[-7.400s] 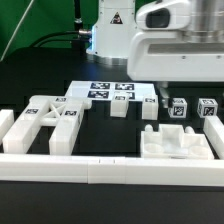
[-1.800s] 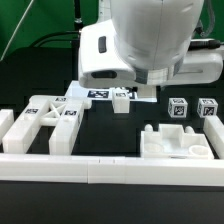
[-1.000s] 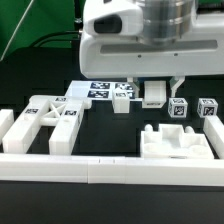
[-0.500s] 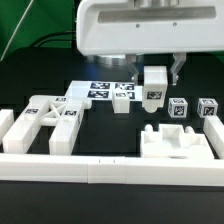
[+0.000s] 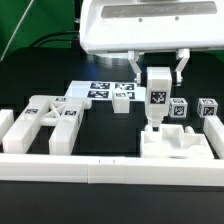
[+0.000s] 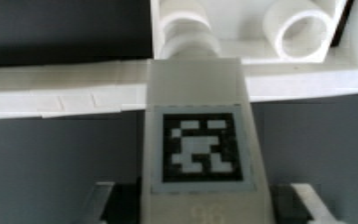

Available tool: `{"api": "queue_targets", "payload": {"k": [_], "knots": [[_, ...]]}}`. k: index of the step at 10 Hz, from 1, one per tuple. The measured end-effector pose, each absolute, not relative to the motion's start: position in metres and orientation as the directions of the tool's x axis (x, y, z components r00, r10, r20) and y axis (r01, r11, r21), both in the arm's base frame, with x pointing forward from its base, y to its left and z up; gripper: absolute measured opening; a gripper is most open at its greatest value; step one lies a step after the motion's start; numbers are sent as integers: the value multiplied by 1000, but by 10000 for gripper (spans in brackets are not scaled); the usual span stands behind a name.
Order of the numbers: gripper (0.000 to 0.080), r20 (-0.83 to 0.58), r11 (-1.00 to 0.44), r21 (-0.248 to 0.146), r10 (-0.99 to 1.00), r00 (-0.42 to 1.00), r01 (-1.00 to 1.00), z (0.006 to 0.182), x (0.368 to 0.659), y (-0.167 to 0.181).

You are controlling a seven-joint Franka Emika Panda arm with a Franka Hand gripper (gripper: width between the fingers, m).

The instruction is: Assemble chair

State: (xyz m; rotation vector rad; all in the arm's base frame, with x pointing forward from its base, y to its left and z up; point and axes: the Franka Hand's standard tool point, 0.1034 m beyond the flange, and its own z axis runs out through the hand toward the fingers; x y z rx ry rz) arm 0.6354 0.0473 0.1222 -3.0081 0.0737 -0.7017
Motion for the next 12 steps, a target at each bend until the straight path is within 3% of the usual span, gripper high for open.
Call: {"api": "queue_targets", "payload": {"k": [3,12], "knots": [[285,530,-998,-58,-20,848,13,118,641,88],[285,523,-997,-21,47,851,68,101,648,92]]}}
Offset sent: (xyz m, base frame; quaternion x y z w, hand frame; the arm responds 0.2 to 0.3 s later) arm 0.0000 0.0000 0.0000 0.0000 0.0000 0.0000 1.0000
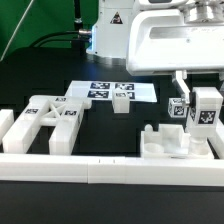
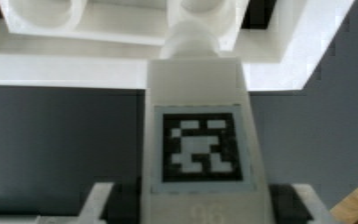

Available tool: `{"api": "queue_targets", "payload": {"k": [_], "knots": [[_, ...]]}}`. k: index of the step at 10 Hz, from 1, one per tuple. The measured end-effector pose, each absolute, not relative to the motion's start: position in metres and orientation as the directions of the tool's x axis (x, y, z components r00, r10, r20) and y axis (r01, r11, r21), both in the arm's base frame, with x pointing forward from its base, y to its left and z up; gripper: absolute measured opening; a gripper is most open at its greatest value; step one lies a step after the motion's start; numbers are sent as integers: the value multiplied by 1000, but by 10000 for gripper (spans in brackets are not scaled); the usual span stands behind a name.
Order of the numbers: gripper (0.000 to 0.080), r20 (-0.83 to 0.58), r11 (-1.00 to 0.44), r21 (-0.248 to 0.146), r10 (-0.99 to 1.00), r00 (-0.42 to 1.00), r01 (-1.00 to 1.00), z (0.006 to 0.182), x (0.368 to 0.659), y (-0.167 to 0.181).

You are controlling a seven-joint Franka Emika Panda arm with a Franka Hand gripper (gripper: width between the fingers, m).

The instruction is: Assemble chair

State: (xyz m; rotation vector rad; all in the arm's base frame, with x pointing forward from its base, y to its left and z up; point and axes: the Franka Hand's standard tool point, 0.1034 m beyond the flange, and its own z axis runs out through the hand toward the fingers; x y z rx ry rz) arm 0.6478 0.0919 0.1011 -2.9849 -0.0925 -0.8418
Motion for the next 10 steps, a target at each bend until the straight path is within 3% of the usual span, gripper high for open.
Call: {"api": "queue_targets", "payload": {"k": [10], "knots": [[285,529,-997,-15,59,847,79,81,638,98]]}}
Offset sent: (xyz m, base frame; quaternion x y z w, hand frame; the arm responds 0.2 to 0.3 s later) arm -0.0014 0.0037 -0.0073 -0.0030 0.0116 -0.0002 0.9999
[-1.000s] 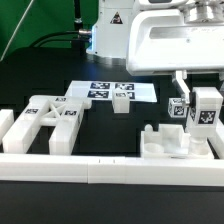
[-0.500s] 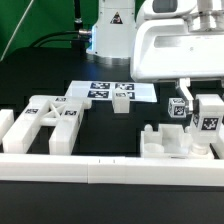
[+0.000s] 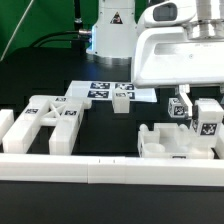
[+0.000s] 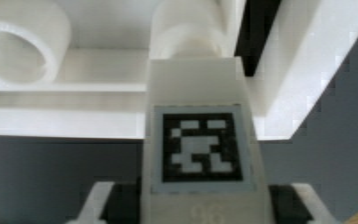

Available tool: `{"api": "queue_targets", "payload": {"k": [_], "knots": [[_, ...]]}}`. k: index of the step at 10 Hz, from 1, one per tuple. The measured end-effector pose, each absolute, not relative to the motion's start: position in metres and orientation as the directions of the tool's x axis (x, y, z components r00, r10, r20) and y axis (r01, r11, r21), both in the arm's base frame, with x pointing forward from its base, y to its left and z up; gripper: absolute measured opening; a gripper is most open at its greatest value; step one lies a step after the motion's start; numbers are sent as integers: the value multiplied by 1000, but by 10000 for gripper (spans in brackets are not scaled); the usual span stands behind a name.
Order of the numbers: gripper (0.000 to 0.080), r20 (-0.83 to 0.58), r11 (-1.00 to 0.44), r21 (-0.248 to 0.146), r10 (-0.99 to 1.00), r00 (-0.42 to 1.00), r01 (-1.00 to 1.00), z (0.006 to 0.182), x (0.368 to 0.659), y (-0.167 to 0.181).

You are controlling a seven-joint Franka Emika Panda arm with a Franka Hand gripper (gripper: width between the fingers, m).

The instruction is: Assemble chair

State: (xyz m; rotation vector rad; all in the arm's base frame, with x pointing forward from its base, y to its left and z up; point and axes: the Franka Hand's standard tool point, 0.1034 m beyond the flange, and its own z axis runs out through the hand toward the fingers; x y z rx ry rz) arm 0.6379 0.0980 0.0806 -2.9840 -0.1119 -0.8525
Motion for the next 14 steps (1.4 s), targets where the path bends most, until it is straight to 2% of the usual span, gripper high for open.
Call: {"api": "queue_targets", "payload": {"k": [4,5,6,7,14], "knots": [[285,537,-997,-14,60,842,79,80,637,98],[476,536,-997,-14,60,842,79,80,637,98],[591,536,-997,-14,60,842,79,79,637,98],[631,536,-997,-14,60,842,80,80,637,98],[649,482,-997,-23,49,875,69,102,647,90]]}}
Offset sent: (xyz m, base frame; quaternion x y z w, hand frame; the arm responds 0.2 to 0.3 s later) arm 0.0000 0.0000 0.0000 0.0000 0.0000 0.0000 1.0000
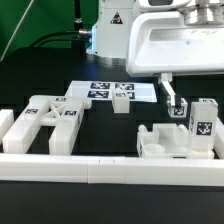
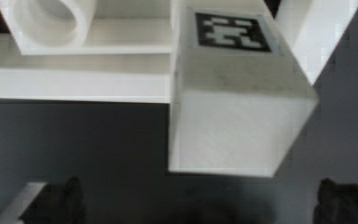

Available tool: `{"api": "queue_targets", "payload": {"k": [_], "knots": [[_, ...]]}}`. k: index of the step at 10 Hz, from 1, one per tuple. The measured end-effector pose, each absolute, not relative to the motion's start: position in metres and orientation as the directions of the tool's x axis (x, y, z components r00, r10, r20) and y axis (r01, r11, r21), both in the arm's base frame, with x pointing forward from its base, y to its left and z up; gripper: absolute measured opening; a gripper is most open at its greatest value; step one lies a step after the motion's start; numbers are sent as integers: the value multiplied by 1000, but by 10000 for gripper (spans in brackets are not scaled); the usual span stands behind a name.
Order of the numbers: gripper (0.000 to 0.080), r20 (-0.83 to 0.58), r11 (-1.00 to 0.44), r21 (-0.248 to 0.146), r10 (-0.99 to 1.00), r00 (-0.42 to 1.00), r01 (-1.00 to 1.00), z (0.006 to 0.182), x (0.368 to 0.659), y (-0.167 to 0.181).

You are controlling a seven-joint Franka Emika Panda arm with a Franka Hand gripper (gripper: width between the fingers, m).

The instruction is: Assemble chair

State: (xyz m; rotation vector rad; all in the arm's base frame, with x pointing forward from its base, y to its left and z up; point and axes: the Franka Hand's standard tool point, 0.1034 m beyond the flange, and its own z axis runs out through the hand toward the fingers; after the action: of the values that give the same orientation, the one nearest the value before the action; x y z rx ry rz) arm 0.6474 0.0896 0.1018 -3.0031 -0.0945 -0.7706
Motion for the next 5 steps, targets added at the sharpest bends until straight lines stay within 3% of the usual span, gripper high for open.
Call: {"api": "queue_targets", "payload": {"k": [2,5], "knots": [[649,452,-997,-26,51,890,71,99,646,91],[649,287,-997,-40,54,956,69,91,642,90]]}}
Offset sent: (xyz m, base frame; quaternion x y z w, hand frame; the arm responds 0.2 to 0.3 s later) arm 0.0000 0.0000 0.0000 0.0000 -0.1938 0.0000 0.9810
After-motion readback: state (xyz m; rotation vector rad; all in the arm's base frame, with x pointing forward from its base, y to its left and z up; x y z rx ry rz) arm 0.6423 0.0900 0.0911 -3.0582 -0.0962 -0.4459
